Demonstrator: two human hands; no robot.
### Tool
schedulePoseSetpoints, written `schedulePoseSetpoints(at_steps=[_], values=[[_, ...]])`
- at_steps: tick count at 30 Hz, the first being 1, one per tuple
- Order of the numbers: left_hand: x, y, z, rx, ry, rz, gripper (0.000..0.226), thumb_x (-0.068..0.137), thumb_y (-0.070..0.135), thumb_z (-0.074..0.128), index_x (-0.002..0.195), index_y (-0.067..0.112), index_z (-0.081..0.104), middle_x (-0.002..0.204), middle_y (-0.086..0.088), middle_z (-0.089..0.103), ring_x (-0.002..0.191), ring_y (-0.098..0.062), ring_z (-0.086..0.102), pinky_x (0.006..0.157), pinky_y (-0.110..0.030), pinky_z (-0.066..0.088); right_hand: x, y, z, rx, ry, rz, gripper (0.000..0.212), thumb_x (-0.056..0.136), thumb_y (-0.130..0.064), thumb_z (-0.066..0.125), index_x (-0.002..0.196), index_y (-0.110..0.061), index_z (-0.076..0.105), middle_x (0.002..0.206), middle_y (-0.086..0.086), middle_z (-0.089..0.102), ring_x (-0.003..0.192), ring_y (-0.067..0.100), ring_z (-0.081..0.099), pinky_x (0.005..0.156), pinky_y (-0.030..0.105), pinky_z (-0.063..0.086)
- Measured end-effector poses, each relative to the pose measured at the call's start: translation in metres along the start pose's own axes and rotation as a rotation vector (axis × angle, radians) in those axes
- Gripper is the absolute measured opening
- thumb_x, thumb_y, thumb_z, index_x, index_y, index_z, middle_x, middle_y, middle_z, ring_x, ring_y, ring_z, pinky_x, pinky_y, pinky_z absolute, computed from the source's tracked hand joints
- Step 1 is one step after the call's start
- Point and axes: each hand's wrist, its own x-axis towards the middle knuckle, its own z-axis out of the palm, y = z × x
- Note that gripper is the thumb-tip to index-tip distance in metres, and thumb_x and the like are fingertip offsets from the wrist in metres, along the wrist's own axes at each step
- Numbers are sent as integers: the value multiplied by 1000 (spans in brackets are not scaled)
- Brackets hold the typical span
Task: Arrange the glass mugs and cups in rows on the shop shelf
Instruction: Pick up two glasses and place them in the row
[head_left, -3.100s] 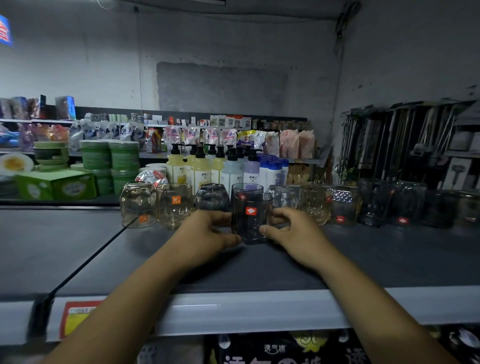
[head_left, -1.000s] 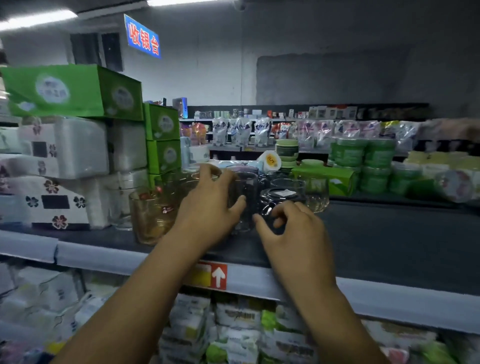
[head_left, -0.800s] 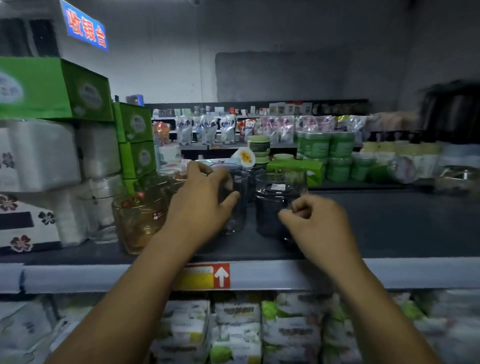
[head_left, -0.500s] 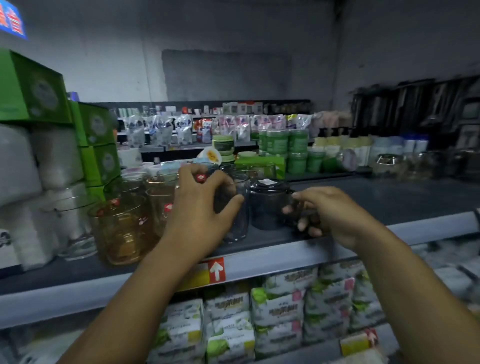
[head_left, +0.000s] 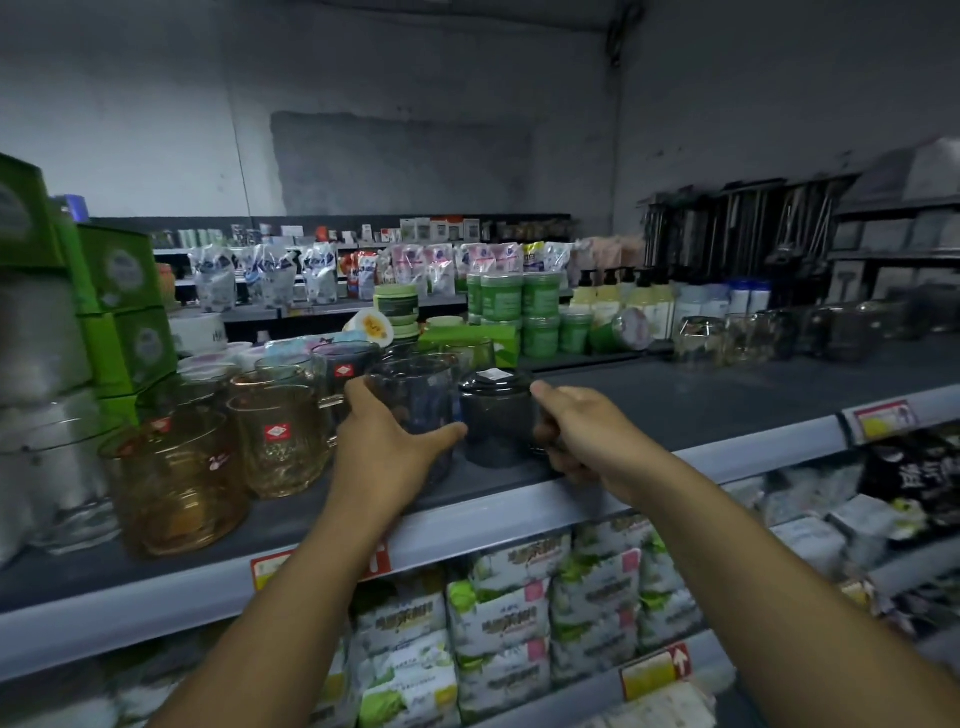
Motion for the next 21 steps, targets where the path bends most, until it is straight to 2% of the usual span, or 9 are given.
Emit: schedulePoseSetpoints(at_steps=[3, 6, 9, 11, 15, 18, 21], values=[[1, 1, 5, -35, 42, 19, 85, 65, 40, 93, 128, 13, 43, 99, 6, 62, 90, -14, 63, 74, -30, 49, 4, 2, -11, 88, 20, -12, 38, 107, -41, 43, 76, -19, 39, 66, 0, 43, 34, 10, 33, 38, 17, 23], [-6, 16, 18, -135, 73, 71, 72, 66, 34, 93, 121, 21, 48, 106, 10, 66, 93, -6, 66, 79, -24, 52, 3, 6, -45, 215, 14, -21, 37, 107, -39, 45, 75, -21, 39, 60, -4, 39, 37, 11, 27, 40, 17, 20], [-17, 48, 42, -229, 101, 136, 73, 65, 29, 93, 123, 30, 50, 109, 19, 65, 98, 5, 63, 88, -25, 52, -5, 10, -96, 372, -6, -19, 40, 107, -37, 47, 72, -21, 34, 57, -5, 30, 41, 12, 19, 49, 23, 10], [-28, 74, 70, -297, 107, 145, 74, 63, 31, 93, 124, 32, 52, 112, 15, 68, 101, -2, 67, 92, -31, 54, -13, 14, -139, 444, -11, -27, 42, 107, -37, 48, 71, -21, 33, 59, -4, 26, 45, 12, 15, 51, 28, 8], [-53, 132, 141, -397, 58, 150, 72, 57, 48, 93, 117, 39, 55, 112, 11, 71, 101, -9, 70, 88, -37, 58, -31, 27, -238, 497, 6, -81, 46, 106, -40, 49, 63, -25, 42, 63, -3, 20, 45, 12, 11, 46, 23, 8], [-70, 177, 206, -472, 13, 134, 73, 52, 52, 91, 116, 37, 57, 109, 11, 71, 99, -9, 70, 86, -39, 59, -48, 42, -319, 510, 41, -108, 42, 105, -40, 50, 70, -22, 34, 67, -2, 19, 44, 12, 10, 46, 26, 6], [-81, 218, 277, -534, -70, 130, 74, 52, 52, 89, 117, 36, 58, 108, 11, 72, 98, -12, 71, 87, -43, 59, -67, 59, -399, 508, 122, -117, 40, 105, -40, 50, 72, -22, 33, 69, -1, 19, 41, 11, 10, 44, 22, 6]])
